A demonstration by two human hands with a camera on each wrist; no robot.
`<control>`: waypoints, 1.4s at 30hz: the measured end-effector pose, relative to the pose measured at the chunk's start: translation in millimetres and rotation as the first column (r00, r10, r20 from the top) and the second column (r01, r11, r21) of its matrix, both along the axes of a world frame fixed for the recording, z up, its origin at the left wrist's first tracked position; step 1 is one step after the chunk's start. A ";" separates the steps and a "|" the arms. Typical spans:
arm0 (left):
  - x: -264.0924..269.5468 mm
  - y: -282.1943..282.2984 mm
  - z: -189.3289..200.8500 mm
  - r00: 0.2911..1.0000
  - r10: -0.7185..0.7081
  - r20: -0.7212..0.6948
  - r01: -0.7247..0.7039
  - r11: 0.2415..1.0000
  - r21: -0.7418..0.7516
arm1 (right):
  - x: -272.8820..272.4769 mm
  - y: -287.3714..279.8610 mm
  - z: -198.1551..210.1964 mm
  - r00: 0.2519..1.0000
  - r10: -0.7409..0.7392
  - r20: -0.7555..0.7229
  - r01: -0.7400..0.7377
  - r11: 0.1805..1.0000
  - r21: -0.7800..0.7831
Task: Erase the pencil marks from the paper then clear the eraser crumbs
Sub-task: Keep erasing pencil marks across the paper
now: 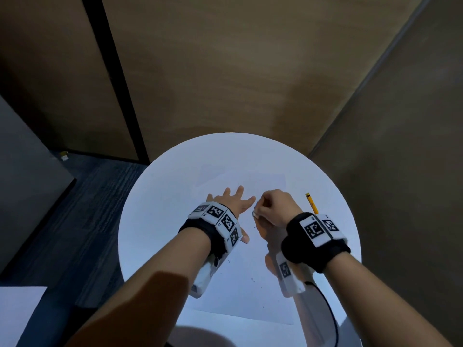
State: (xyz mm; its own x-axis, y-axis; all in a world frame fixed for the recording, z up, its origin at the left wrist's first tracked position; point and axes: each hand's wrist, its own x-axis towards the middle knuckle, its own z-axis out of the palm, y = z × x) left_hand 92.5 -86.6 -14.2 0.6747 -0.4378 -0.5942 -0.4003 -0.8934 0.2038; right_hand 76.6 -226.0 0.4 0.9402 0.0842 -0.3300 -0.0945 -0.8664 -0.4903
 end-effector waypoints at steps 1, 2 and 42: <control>-0.1 0.3 -0.2 1.000 -0.001 -0.001 0.001 1.000 -0.001 | -0.9 1.4 -1.5 0.999 -0.020 0.035 0.020 1.000 0.000; -0.1 0.3 -0.1 1.000 -0.003 -0.004 0.003 1.000 0.000 | -3.5 1.4 -3.2 0.998 -0.030 0.052 0.030 1.000 0.008; 1.6 4.2 -10.7 0.999 0.043 0.017 -0.041 0.996 -0.076 | -2.1 15.5 -3.9 0.997 -0.037 0.062 0.038 0.999 -0.008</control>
State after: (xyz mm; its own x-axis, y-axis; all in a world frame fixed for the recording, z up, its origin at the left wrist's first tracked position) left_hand 94.1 -82.5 -24.9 0.7042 -0.4518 -0.5477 -0.3671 -0.8920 0.2639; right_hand 74.5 -210.6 -3.5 0.9613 0.0456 -0.2718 -0.0969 -0.8672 -0.4884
